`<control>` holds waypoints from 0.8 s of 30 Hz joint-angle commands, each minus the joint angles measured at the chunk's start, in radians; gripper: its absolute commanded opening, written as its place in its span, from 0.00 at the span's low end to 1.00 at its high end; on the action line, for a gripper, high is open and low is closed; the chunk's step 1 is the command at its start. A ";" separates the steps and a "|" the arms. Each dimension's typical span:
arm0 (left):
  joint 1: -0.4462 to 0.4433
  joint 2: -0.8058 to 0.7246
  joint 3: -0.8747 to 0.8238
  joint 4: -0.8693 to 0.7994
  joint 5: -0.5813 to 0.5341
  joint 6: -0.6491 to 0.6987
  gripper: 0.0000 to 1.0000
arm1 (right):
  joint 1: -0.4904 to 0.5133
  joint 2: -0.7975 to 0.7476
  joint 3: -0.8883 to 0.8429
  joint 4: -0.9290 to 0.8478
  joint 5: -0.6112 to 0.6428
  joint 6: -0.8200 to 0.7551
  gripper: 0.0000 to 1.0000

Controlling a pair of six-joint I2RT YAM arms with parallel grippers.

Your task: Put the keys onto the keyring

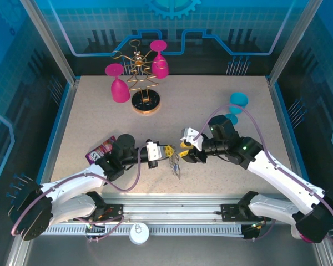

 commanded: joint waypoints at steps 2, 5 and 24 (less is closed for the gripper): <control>-0.002 -0.010 -0.007 0.086 0.006 -0.021 0.00 | -0.009 0.008 -0.027 0.080 -0.052 0.093 0.33; -0.002 -0.011 -0.010 0.095 0.001 -0.024 0.00 | -0.010 0.017 -0.023 0.077 -0.056 0.098 0.27; -0.001 -0.021 -0.039 0.281 0.100 -0.116 0.00 | -0.040 0.070 -0.037 0.113 -0.100 0.163 0.00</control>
